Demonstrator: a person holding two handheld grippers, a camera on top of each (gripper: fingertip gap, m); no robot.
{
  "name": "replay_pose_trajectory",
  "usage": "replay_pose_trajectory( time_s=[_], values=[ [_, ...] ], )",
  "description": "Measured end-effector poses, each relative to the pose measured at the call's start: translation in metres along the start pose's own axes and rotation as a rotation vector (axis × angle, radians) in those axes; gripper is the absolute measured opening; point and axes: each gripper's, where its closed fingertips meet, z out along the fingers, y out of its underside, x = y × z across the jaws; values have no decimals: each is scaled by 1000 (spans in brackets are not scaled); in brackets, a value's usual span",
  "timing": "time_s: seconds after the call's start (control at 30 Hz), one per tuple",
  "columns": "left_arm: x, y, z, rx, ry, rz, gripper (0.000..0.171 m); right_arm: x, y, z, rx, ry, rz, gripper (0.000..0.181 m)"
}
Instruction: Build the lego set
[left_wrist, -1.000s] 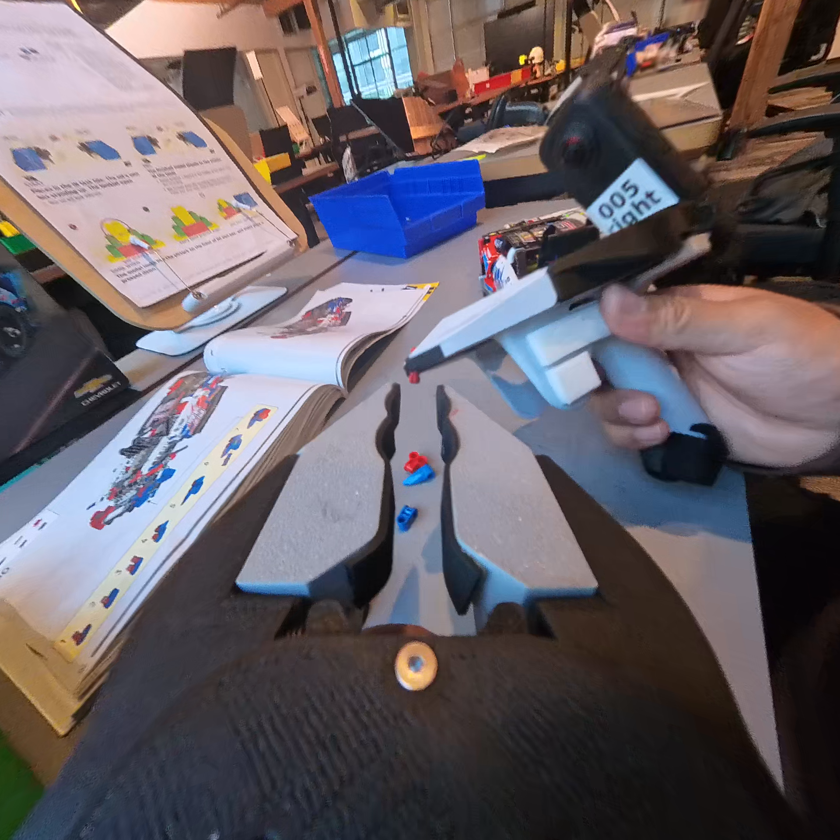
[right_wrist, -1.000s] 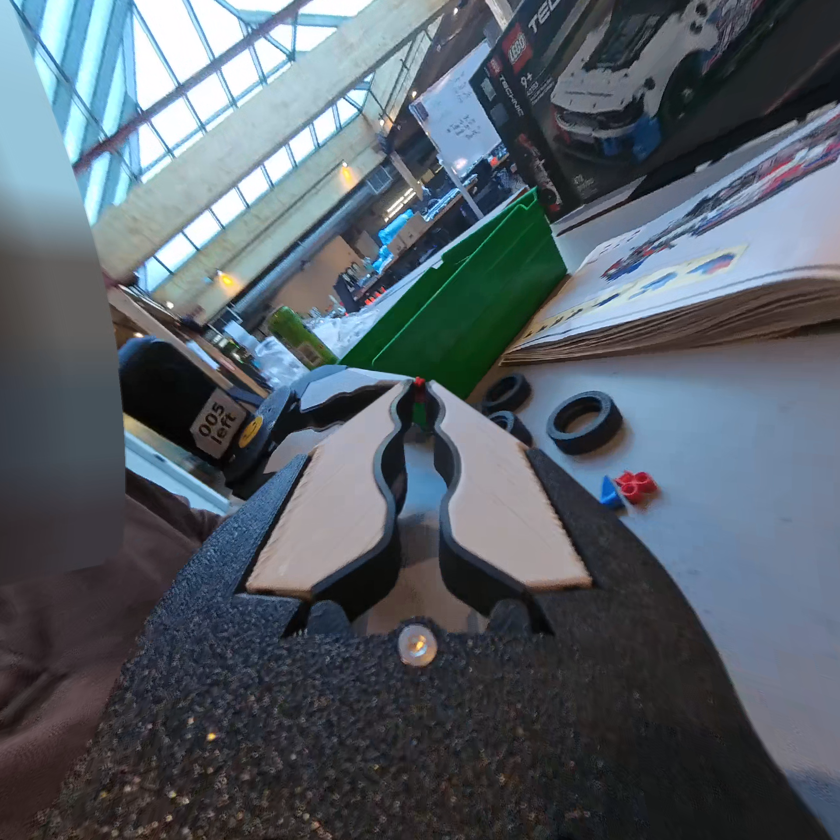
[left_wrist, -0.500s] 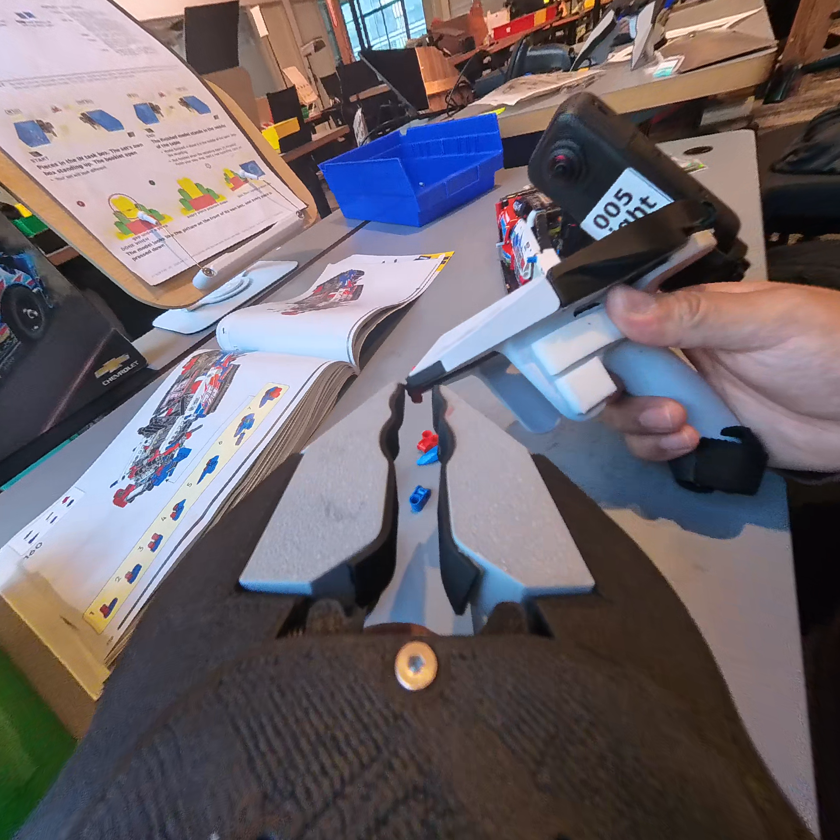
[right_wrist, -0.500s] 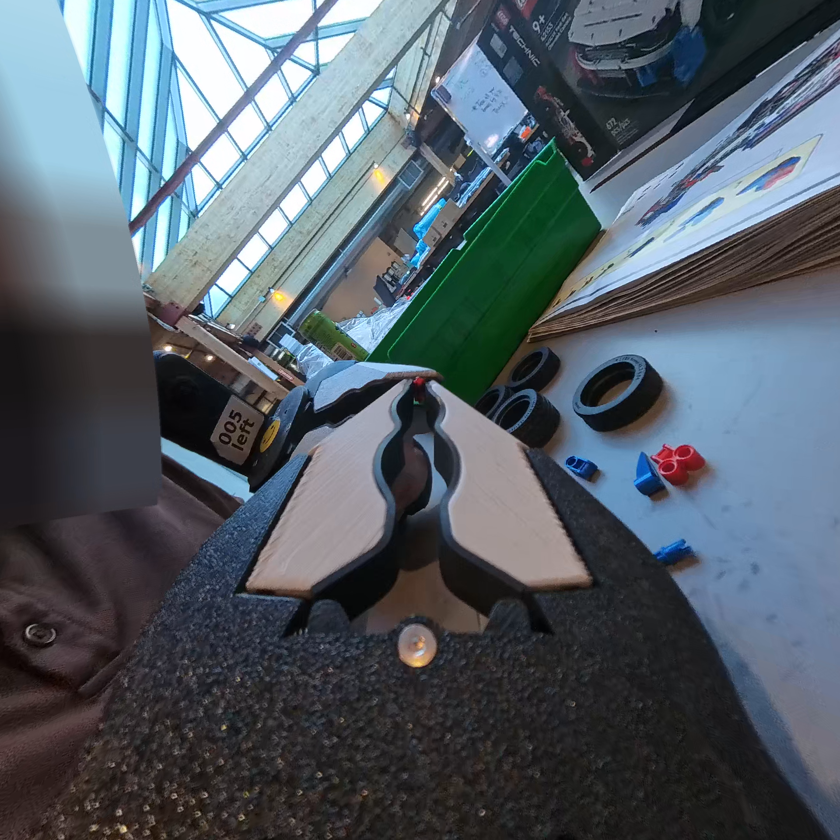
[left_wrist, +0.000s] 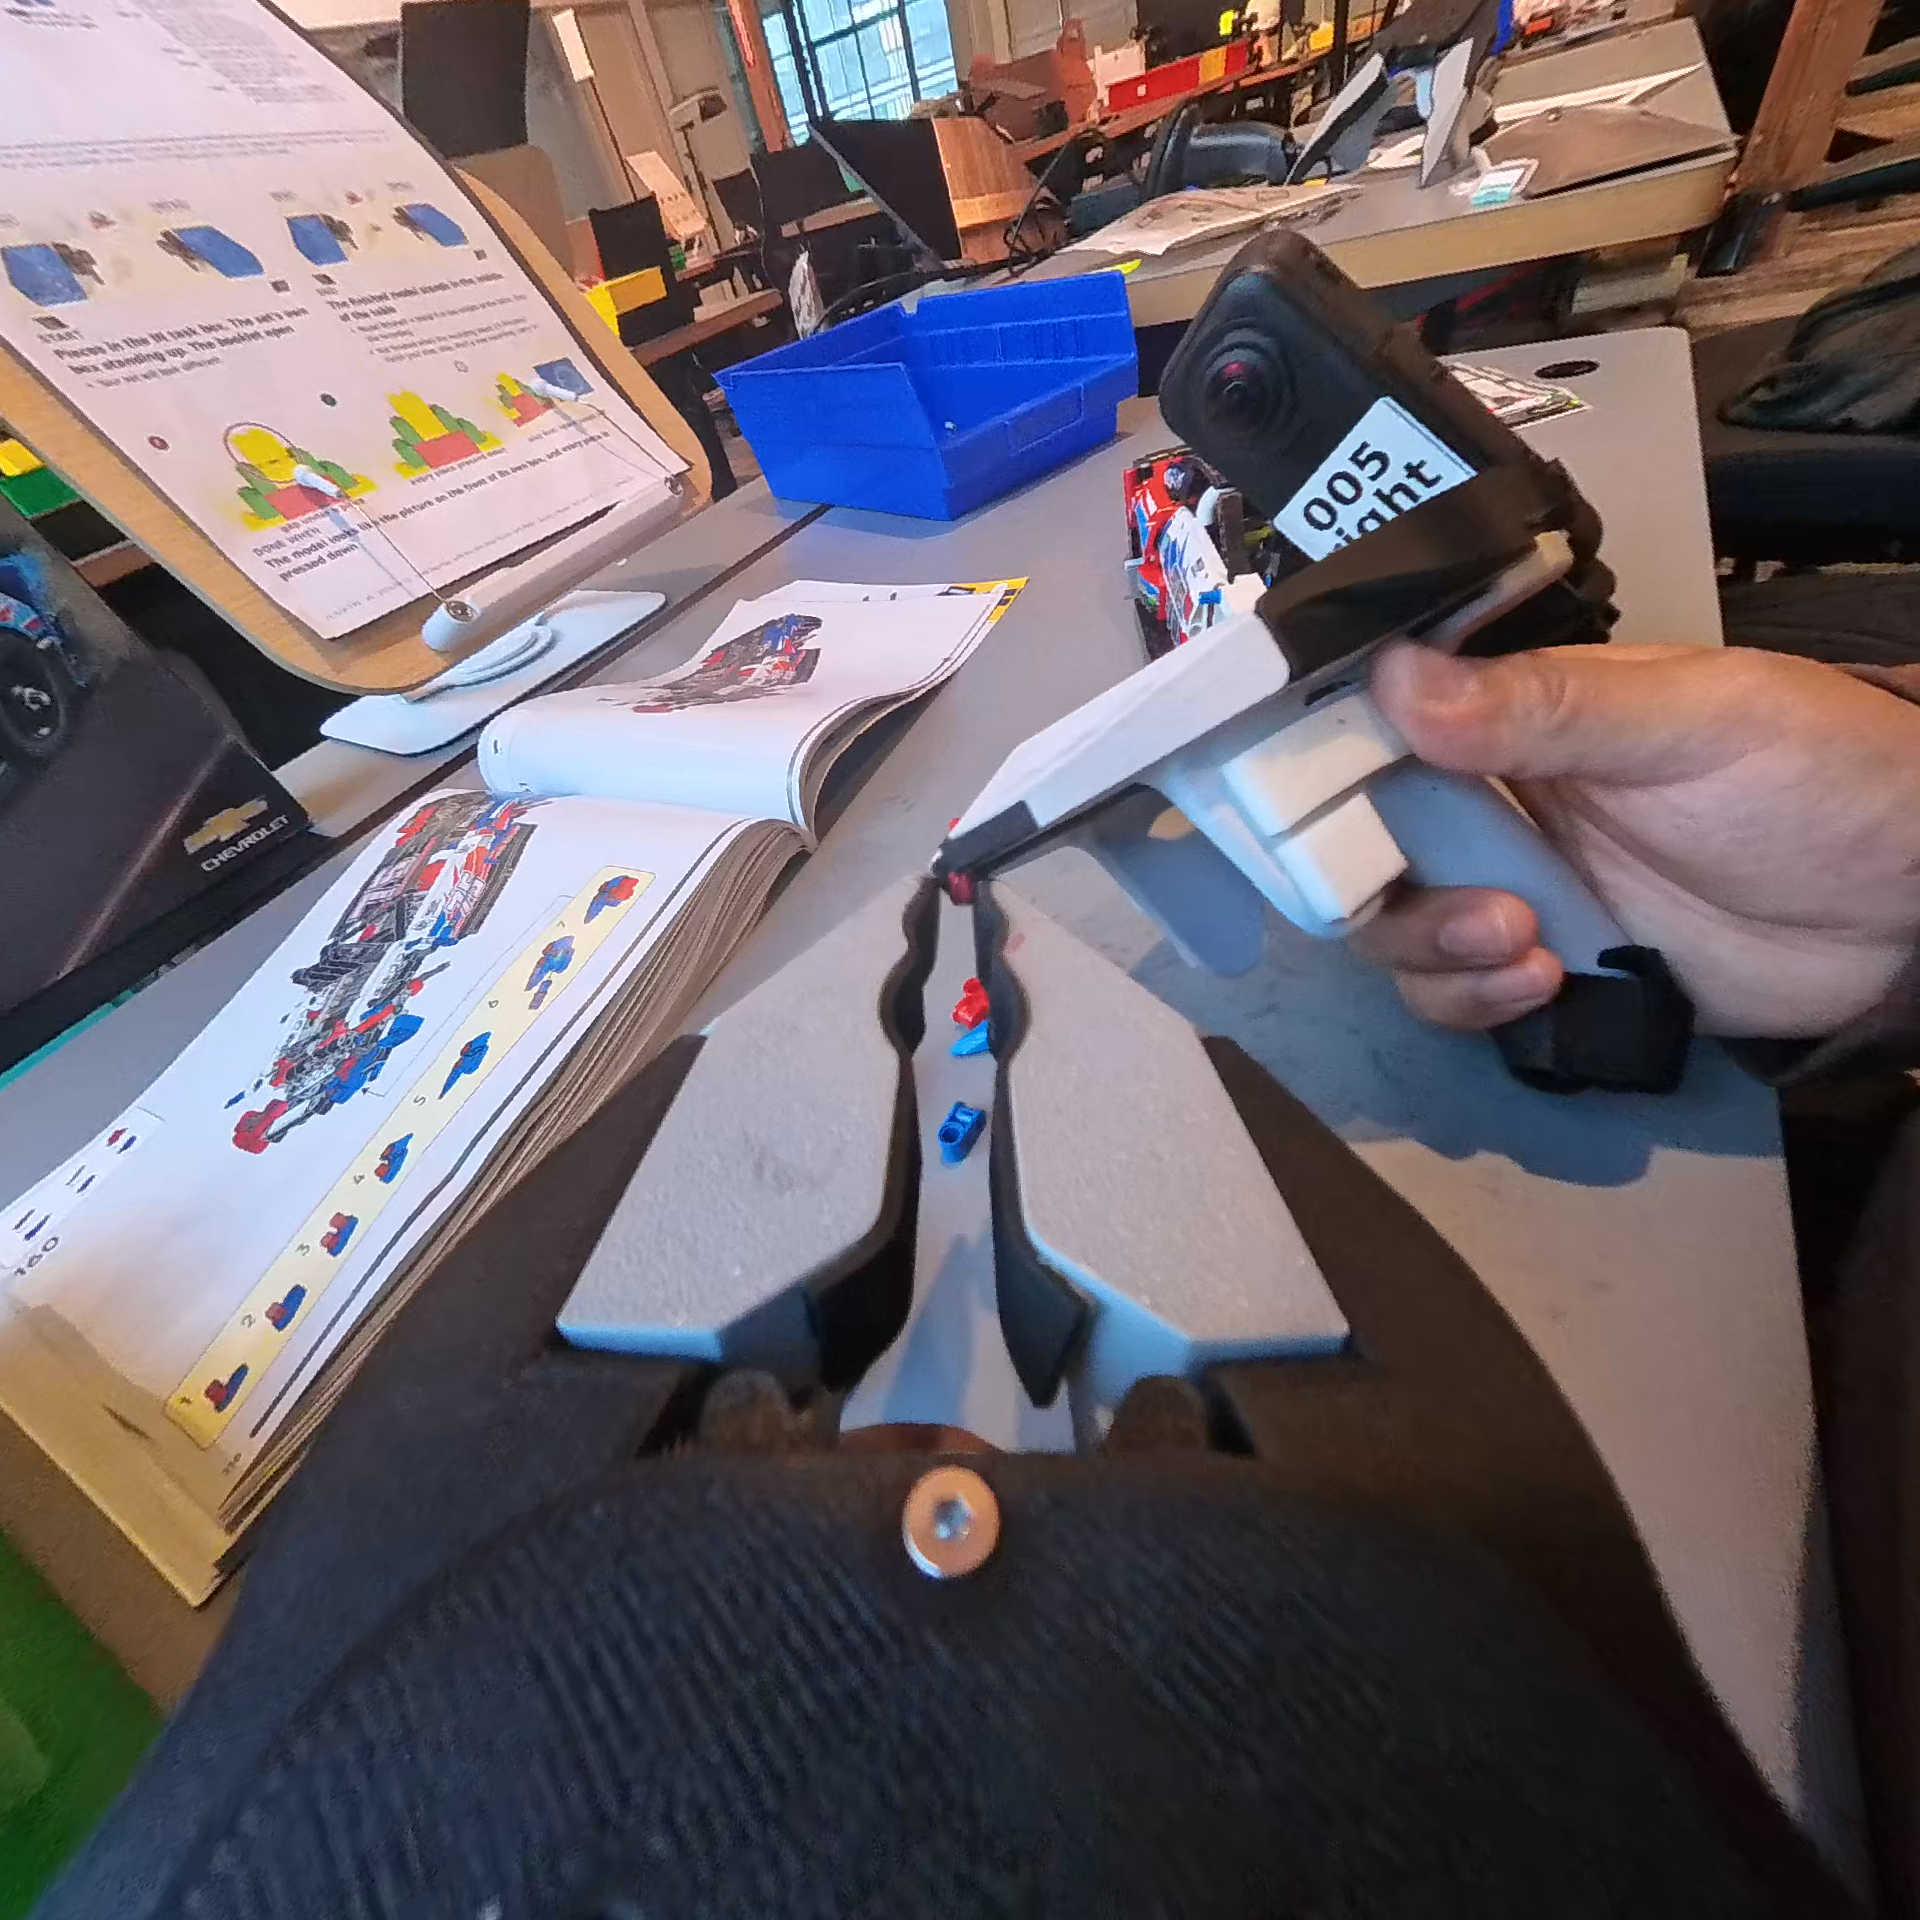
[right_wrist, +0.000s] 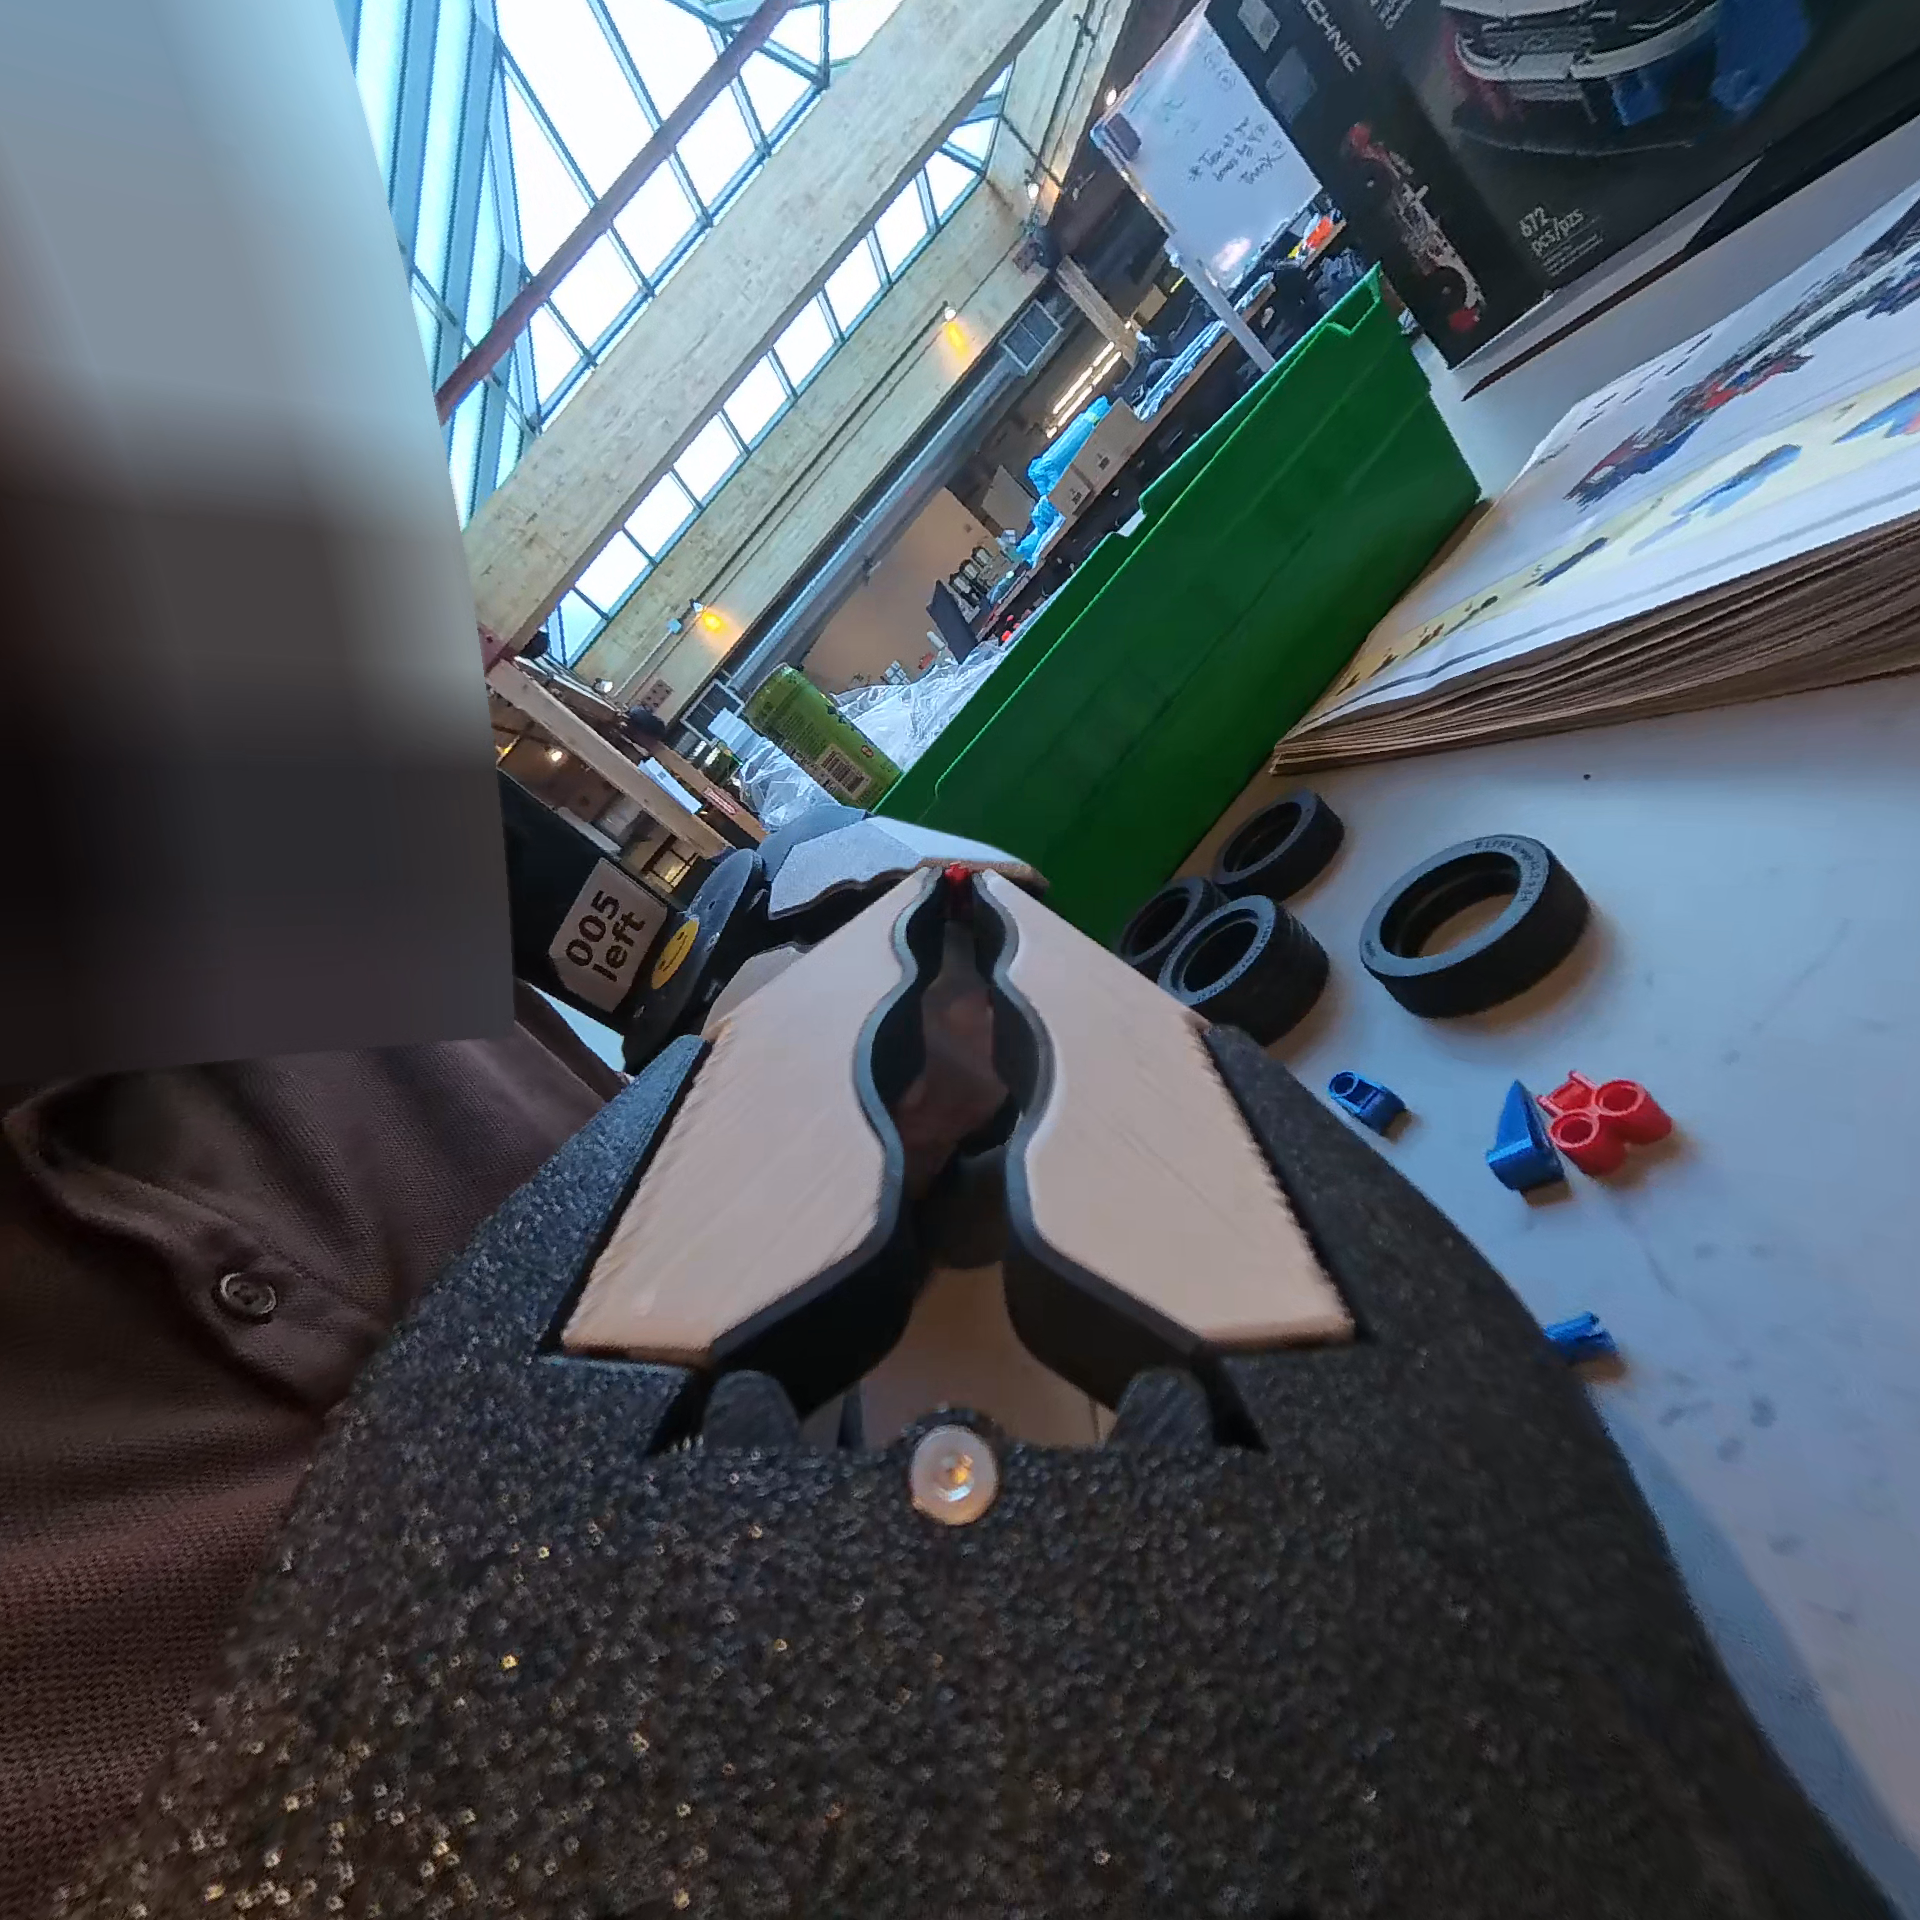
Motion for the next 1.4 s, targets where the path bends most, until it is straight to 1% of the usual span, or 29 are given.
replay_pose_trajectory(
  time_s=[0.2, 0.3, 0.37, 0.43, 0.5, 0.6, 0.67, 0.7, 0.73, 0.77, 0.8, 0.87, 0.9, 0.93, 1.03, 1.13, 1.4],
  values=[
    [0, 1, 1, -9, -12, 19, 3, 1, 1, 0, -5, 18, -15, 4],
    [1, 4, 1, -11, 15, -26, 3, 3, 3, -1, -22, 47, -38, 4],
    [-1, 6, -3, -10, 26, -75, 11, 1, 3, -1, -28, 57, -75, 4],
    [-5, 9, -12, -9, 34, -94, 17, 3, 5, -1, -48, 86, -133, 4],
    [-14, 13, -26, -9, 25, -79, 26, 3, 5, -1, -62, 108, -185, 4],
    [-25, 19, -49, 6, -4, -29, 30, 7, 1, 2, -87, 149, -278, 4],
    [-34, 23, -63, 15, -63, -15, 29, 15, -5, 6, -119, 196, -354, 4],
    [-37, 28, -70, -3, -86, -25, 29, 19, -10, 9, -131, 218, -390, 4],
    [-42, 38, -75, -59, -102, -91, 33, 23, -16, 13, -136, 242, -416, 4],
    [-50, 50, -81, -123, -120, -183, 42, 27, -25, 16, -132, 267, -426, 4],
    [-57, 59, -88, -154, -129, -266, 44, 29, -33, 20, -121, 279, -424, 4],
    [-62, 64, -100, -152, -97, -355, 26, 31, -43, 27, -116, 285, -412, 3],
    [-66, 68, -105, -164, -106, -379, 15, 35, -43, 29, -135, 293, -410, 4],
    [-67, 71, -108, -174, -107, -404, 10, 40, -41, 32, -163, 295, -413, 4],
    [-63, 80, -108, -217, -47, -498, 5, 55, -32, 43, -225, 289, -410, 4],
    [-56, 83, -105, -239, 60, -576, 8, 64, -28, 51, -234, 270, -361, 4],
    [-61, 81, -107, -207, 39, -594, 2, 69, -23, 54, -271, 299, -371, 4]
  ],
)
